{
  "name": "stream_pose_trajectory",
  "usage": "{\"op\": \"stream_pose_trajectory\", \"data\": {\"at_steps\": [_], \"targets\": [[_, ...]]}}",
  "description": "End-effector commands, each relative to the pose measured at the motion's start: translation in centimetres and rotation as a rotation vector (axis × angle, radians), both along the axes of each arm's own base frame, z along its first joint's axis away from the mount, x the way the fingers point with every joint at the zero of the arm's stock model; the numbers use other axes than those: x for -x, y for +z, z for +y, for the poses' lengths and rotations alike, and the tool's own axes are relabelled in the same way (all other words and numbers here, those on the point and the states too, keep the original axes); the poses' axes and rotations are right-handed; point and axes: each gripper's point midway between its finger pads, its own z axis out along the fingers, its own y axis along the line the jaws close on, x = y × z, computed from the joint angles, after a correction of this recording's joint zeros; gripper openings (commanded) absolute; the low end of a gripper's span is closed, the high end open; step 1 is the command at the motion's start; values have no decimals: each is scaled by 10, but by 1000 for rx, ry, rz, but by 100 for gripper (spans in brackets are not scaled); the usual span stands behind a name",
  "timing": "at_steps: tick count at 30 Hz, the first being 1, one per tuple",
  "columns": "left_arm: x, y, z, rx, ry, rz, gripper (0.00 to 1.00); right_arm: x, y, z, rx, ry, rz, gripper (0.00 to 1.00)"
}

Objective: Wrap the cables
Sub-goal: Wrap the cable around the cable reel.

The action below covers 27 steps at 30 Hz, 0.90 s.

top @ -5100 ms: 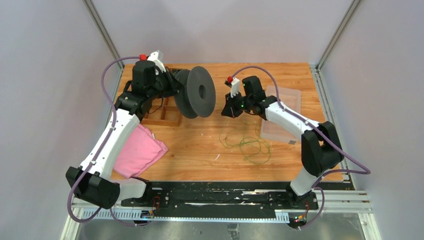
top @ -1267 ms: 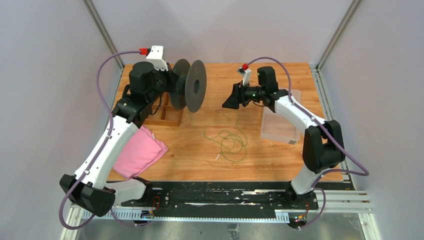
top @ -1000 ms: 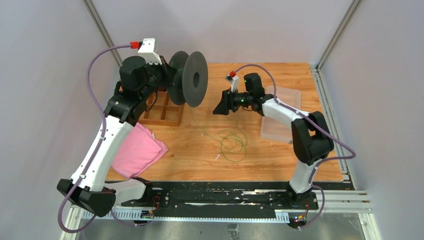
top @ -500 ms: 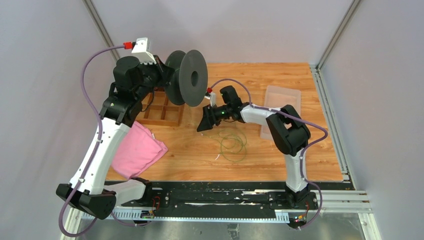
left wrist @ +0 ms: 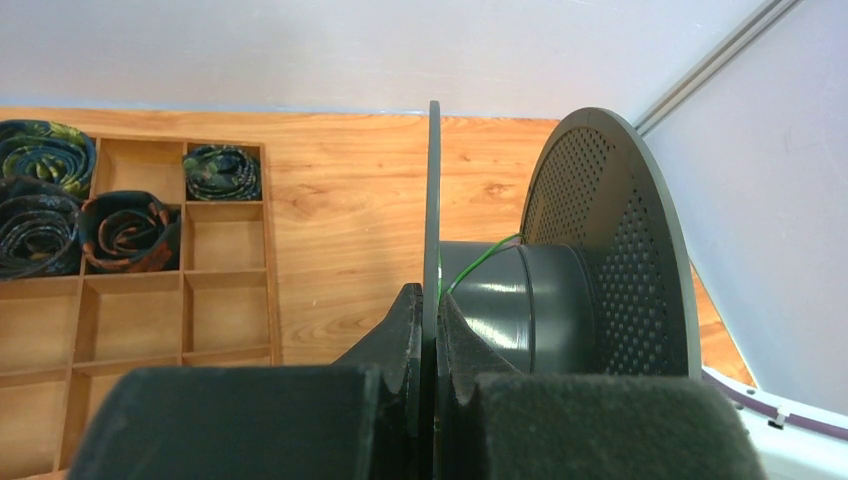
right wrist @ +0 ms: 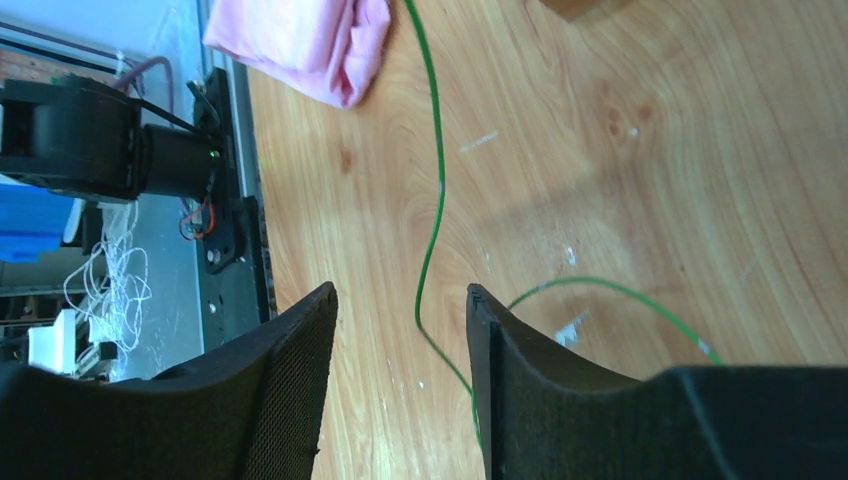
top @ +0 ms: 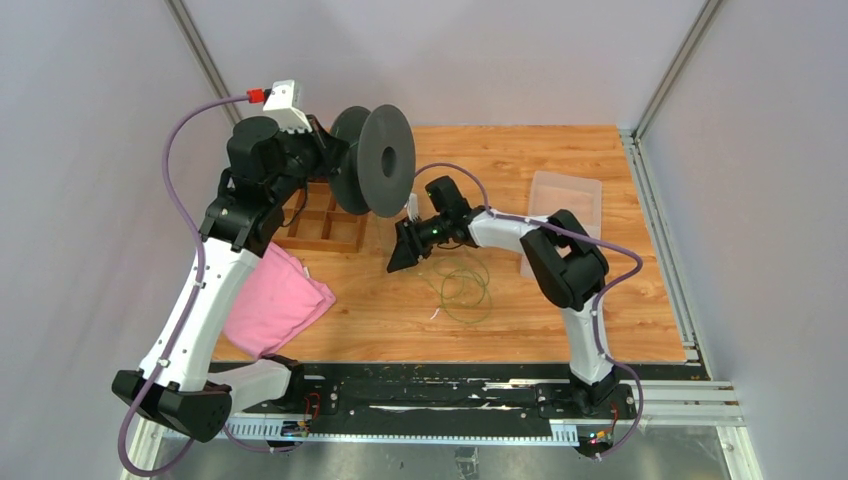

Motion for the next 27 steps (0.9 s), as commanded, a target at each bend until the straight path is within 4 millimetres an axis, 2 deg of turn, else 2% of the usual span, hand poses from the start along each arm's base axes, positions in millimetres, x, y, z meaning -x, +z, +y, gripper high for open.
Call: {"op": "stream_pose_trajectory", "data": {"at_steps": [1,5,9,15,18,23,27], "targets": [[4,38,3,55,3,-122,0,4,16,-15,51,21,-95,51],[3,38,4,58,5,-120,0,1,41,-32,32,10,-173,54],[1,37,4,66,3,-112,0,2,51,-31,8,19,-189,54],[1,39,7,83,4,-113,0,-12,44,-18,-14,-11,-146,54],[1,38,8,91,6,-107,0,-16,33,-9,-35,-13,-108,54],[-2,37,8,106,9,-98,0,-14,23,3,-48,6,-97,53],[-5,33,8,109,12,-89,0,-9,24,11,-59,27,-89,50]]}}
